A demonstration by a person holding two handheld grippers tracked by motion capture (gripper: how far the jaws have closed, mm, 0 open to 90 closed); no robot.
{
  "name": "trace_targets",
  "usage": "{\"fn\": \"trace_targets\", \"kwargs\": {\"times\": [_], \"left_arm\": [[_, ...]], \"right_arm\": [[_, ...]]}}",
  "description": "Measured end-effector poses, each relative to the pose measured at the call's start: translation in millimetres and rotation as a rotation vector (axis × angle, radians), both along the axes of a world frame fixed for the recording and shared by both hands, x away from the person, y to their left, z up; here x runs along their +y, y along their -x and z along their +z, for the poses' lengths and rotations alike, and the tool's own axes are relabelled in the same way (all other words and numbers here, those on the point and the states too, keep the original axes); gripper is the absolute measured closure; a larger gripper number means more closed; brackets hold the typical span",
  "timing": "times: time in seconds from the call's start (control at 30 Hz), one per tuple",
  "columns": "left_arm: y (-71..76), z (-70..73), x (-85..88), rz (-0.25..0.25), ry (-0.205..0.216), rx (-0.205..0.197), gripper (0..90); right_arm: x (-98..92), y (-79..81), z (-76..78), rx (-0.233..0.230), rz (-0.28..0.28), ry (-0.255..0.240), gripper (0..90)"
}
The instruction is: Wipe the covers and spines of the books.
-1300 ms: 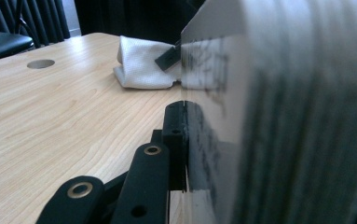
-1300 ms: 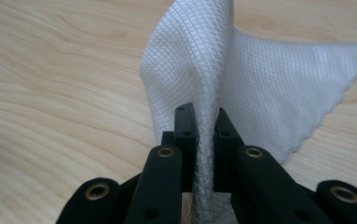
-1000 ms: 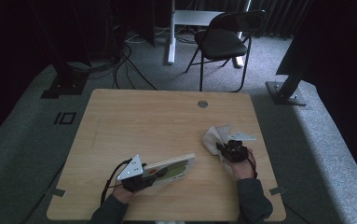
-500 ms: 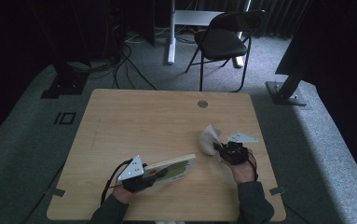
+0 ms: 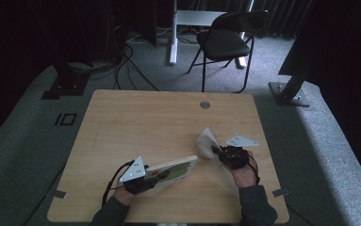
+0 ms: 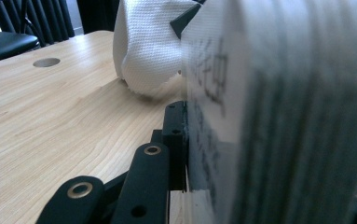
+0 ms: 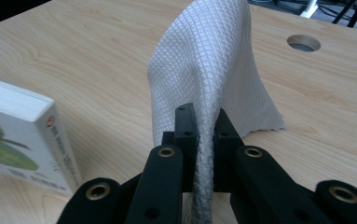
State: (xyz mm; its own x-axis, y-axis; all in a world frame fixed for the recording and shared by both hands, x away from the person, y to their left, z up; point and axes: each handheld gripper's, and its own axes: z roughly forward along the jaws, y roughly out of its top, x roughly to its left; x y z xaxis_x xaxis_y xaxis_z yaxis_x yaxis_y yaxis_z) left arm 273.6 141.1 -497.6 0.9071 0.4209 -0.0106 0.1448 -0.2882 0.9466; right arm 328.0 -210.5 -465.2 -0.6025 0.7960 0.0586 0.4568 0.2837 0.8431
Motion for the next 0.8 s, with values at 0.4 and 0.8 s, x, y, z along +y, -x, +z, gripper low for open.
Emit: {"fn": "trace_targets", "kwargs": {"times": [0.4,0.8], "left_arm": [[-0.1,0.0,0.0,0.002,0.001,0.001,77.7],[-0.2,-0.1,0.0,0.004,0.003,0.003,77.7]], "right_arm": [[9.3,11.9,11.6,-0.027,0.061,0.004,84.9],[14.0,20.2,20.5,-0.048,0.097,0.01,84.9]]}}
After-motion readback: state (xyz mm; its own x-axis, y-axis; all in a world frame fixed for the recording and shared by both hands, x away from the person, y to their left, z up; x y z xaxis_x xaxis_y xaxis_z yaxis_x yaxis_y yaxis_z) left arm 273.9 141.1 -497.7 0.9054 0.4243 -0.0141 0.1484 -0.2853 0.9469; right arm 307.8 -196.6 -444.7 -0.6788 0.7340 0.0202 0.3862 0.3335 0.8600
